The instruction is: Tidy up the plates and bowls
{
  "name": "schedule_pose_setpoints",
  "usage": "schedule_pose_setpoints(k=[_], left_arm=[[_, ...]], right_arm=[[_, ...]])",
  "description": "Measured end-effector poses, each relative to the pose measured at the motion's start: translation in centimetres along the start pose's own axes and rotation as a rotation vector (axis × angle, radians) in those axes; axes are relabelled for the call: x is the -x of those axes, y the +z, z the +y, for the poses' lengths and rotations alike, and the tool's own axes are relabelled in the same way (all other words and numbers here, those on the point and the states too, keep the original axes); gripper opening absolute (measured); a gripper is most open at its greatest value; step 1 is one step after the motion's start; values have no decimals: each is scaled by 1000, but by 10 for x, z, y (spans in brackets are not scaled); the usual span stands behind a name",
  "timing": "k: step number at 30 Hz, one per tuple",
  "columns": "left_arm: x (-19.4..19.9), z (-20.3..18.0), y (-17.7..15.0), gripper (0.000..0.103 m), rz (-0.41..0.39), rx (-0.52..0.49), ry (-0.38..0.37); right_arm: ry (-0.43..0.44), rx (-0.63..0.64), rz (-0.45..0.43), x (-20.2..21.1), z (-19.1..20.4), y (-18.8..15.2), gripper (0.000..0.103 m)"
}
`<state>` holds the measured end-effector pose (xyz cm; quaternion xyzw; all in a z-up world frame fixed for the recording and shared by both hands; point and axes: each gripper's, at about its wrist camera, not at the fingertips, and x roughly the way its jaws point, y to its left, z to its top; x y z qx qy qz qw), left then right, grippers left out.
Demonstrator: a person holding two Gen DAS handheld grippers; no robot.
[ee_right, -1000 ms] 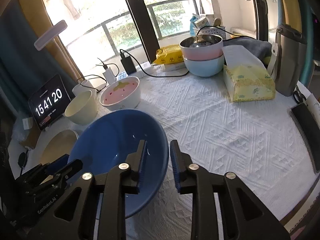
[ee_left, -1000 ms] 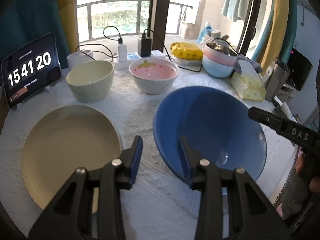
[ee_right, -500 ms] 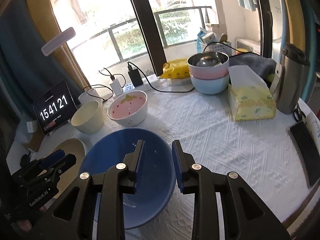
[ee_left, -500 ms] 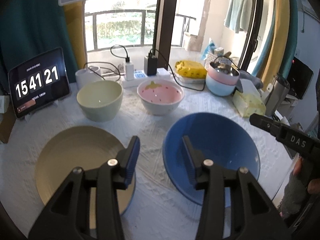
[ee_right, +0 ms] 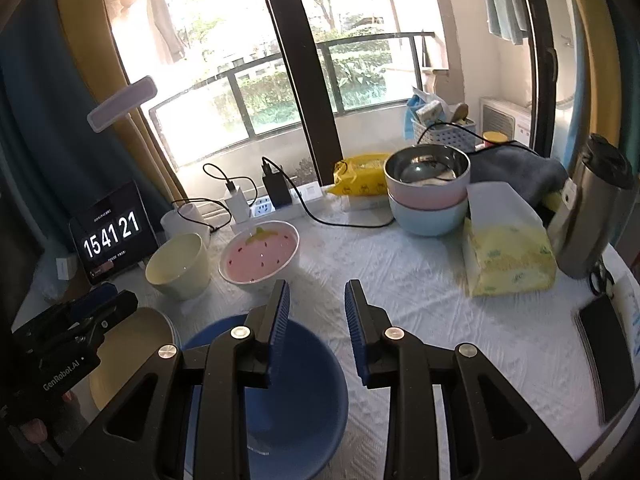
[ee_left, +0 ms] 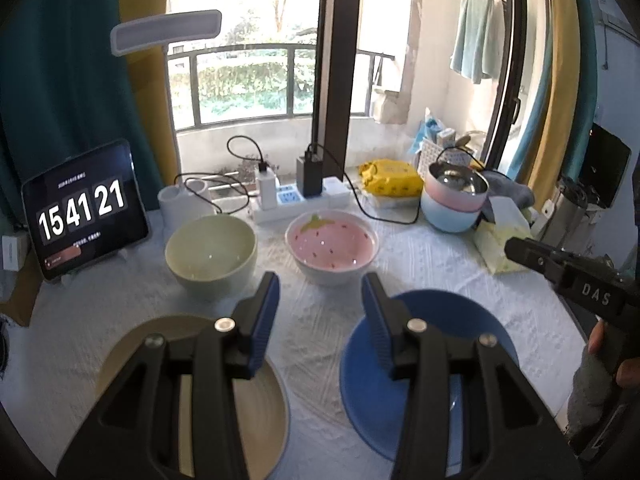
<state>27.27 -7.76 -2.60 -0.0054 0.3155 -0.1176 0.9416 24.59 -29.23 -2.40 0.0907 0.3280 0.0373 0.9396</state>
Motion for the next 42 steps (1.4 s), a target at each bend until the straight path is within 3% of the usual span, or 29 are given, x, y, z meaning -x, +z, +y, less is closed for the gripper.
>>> schedule_pose_setpoints(k=[15,27,38,42], left_arm=[[-26,1,31,45,4,1,12],[-56,-7,45,45,19,-10,13],[-106,9,44,45,150,48,-20],[-126,15,41,45,217,78,-39]], right_arm=[[44,45,3,-27,-1,32,32],[18,105,-17,-50,-10,63,34],[75,130,80,-99,-19,68,36],[140,108,148,-121,-23,66,36]])
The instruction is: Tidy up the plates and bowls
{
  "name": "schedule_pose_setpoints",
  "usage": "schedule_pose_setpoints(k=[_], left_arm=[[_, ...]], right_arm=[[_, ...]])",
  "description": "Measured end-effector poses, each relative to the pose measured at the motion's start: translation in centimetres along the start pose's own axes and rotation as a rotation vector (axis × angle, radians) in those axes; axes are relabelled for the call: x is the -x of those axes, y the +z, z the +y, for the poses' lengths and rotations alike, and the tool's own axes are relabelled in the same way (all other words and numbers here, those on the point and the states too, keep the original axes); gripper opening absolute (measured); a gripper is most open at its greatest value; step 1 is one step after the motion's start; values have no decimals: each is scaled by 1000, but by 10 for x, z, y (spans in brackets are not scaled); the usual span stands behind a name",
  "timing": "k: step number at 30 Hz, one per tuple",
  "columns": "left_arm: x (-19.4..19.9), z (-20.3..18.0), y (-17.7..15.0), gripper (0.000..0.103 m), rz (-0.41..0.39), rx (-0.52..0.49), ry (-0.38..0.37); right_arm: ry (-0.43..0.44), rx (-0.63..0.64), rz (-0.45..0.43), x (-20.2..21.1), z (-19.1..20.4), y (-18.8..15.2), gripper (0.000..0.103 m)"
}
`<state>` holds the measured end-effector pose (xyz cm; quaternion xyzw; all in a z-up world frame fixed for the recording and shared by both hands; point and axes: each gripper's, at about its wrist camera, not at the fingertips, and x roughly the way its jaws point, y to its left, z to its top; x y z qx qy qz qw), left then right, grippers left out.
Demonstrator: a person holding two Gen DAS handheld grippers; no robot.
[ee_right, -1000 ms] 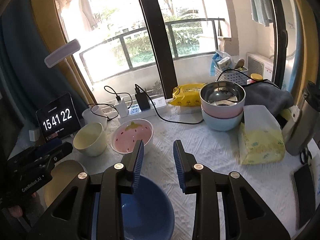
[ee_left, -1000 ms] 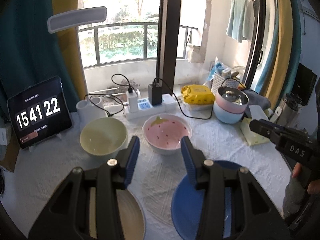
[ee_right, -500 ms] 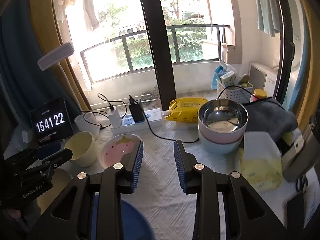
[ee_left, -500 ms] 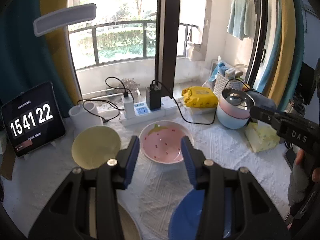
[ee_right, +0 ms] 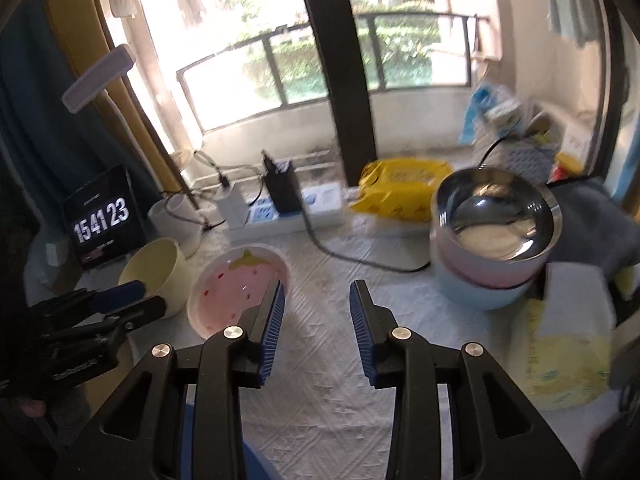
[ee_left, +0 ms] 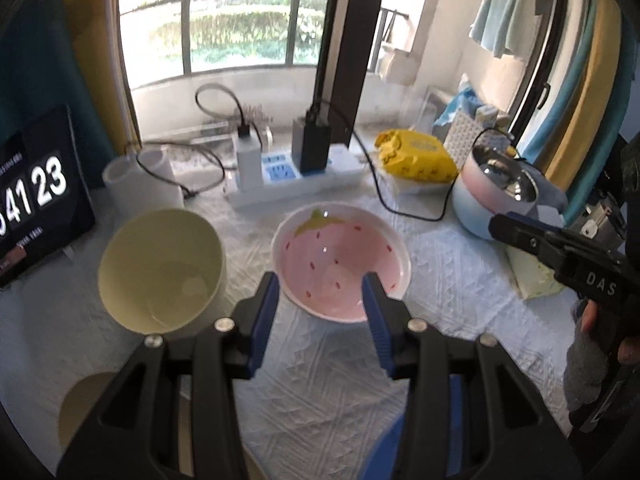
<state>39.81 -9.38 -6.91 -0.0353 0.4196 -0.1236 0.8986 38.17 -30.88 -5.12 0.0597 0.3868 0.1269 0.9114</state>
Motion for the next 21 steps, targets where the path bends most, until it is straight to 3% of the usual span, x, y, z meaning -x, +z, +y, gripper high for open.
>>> schedule_pose_setpoints(k=[5,21], left_arm=[[-22,5,0,45,79,13,-11],[-63,6,1,45,156,-48,20]], right_arm=[[65,-34,77,-27,-5,1,37],[161,-32,242,-93,-4,6,37]])
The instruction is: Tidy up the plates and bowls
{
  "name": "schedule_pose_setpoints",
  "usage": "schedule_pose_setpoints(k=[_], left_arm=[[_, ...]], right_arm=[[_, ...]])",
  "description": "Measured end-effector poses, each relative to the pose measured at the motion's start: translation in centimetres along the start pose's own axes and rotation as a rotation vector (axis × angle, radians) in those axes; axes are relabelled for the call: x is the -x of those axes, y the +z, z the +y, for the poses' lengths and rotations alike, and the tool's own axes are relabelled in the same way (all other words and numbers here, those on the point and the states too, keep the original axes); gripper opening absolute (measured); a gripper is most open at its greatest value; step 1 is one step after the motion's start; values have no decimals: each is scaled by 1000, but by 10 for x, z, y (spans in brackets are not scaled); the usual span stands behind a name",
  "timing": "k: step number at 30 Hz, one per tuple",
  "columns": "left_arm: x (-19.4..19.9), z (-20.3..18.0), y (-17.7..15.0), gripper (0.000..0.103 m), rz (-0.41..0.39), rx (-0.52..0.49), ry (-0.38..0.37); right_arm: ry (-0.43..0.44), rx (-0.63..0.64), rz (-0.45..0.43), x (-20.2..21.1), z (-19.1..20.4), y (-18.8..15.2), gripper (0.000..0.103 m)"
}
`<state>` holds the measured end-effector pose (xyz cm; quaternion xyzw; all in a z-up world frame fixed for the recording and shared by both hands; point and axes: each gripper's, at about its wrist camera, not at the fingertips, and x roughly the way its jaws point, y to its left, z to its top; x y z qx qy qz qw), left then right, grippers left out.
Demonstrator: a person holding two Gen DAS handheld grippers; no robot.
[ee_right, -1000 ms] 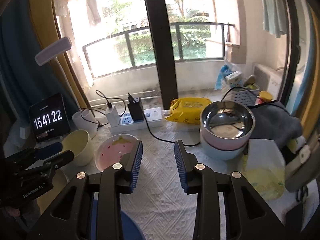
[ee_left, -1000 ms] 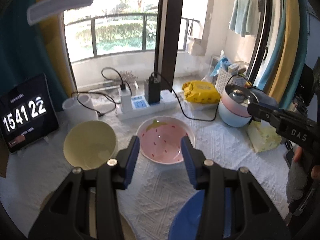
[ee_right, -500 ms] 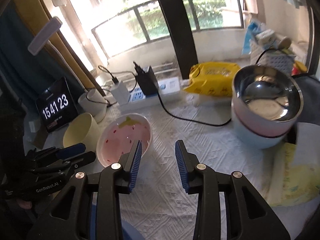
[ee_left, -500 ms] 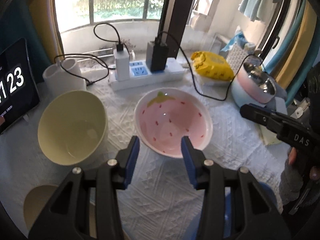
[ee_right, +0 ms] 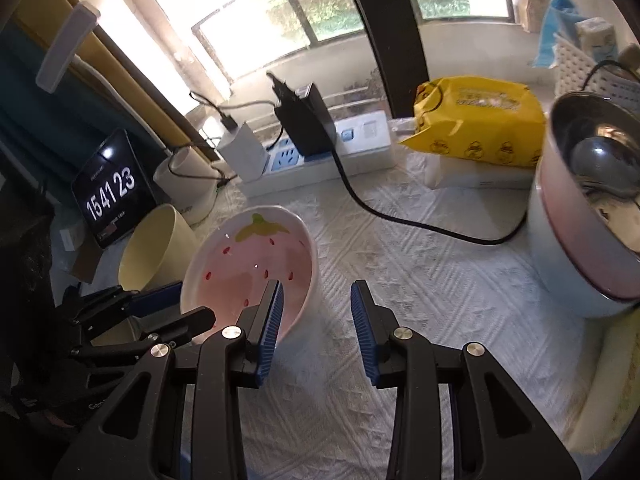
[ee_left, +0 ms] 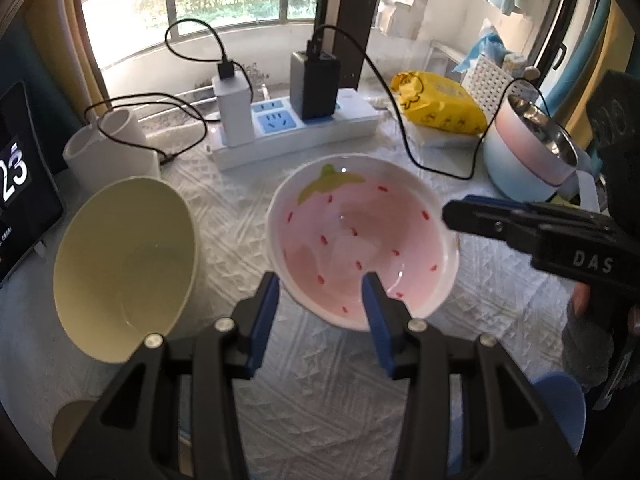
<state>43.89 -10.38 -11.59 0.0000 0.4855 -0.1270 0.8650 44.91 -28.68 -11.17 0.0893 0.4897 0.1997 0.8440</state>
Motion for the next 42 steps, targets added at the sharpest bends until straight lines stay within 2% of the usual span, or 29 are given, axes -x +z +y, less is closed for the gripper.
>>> schedule_pose_setpoints(k=[7,11,15,21,24,28,33,39,42], left_arm=[[-8,-3,1,44,9,-29,-5],[-7,-14,3,44,-10,-104,14],[-15,-11,8,44,5,-105,26],[-22,-20,8,43,-6,-147,42],[-22,-25,10,43,-20,-160,44],[-16,-32,13,43,-51,-188,38],[-18,-36,14,40,-58,-198,43],[-12,-33,13,31,-82,-190,47],[-5,-35,14,28,-105,-190,59]], right_arm=[[18,6,68,-21,2,0,37],[34,10,65,-22,-1,-2,37],[40,8,67,-27,-5,-2,37],[55,28,82,-38,-4,-4,29],[32,40,89,-45,-2,-5,27],[5,30,94,-50,-4,-6,21],[-28,35,79,-47,-4,-7,18],[-39,32,38,-36,-9,-3,11],[-42,42,15,-28,-7,-2,10]])
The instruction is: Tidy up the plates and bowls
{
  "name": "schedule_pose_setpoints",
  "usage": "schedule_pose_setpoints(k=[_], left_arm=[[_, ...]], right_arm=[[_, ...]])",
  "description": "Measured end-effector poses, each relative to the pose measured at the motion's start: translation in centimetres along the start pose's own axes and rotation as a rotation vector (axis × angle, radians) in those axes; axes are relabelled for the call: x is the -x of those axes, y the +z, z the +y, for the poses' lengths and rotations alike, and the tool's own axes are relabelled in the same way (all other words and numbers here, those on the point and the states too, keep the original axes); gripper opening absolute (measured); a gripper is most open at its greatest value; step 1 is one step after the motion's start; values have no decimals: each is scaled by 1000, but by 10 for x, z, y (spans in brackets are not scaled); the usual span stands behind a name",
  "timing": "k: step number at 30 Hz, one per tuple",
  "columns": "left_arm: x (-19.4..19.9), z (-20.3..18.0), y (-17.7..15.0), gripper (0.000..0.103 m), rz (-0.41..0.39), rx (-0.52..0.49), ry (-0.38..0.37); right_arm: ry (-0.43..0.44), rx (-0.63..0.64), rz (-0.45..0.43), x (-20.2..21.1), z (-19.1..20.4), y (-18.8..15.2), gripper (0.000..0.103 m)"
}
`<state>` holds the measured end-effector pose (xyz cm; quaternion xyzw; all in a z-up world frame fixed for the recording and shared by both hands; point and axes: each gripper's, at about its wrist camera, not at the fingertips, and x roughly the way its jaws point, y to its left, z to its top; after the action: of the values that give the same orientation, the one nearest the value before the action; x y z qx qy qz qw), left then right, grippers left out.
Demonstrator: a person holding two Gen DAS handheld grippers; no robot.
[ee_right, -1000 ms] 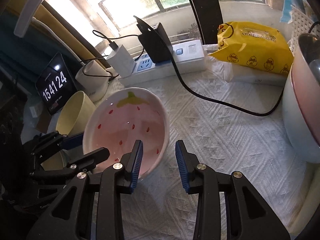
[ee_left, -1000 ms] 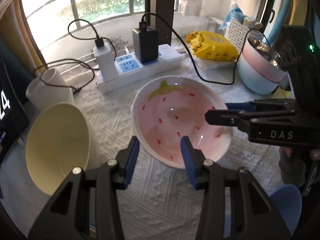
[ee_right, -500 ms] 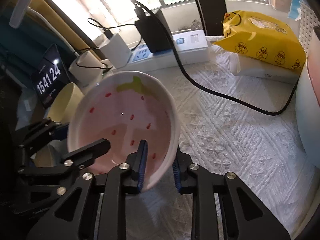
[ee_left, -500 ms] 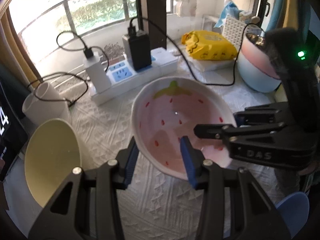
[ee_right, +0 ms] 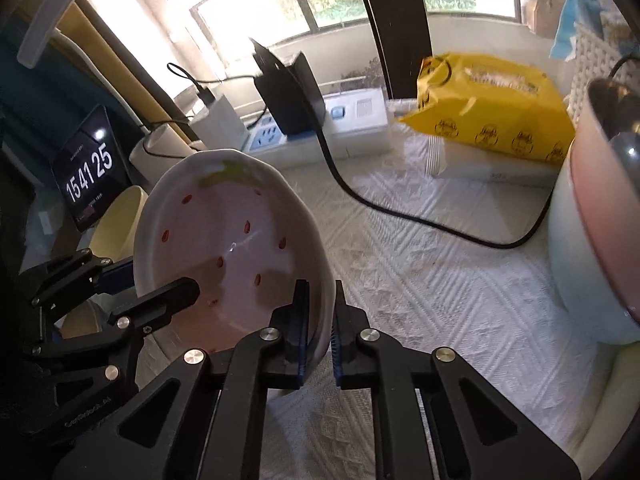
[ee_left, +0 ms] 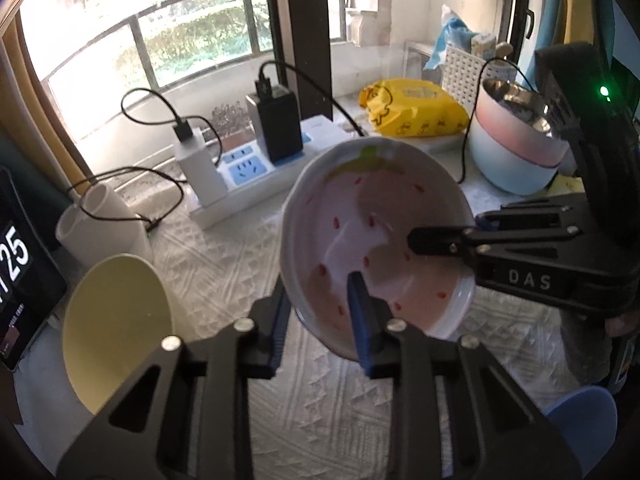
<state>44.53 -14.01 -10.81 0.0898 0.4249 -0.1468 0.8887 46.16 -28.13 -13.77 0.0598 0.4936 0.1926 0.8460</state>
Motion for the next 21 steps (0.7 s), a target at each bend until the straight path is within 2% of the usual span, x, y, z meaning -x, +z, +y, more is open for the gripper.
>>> schedule_pose_setpoints(k=[21], left_arm=[[58,-6,2,21,-127,2,17]], right_arm=[[-38,31,-133,58,20,3,8]])
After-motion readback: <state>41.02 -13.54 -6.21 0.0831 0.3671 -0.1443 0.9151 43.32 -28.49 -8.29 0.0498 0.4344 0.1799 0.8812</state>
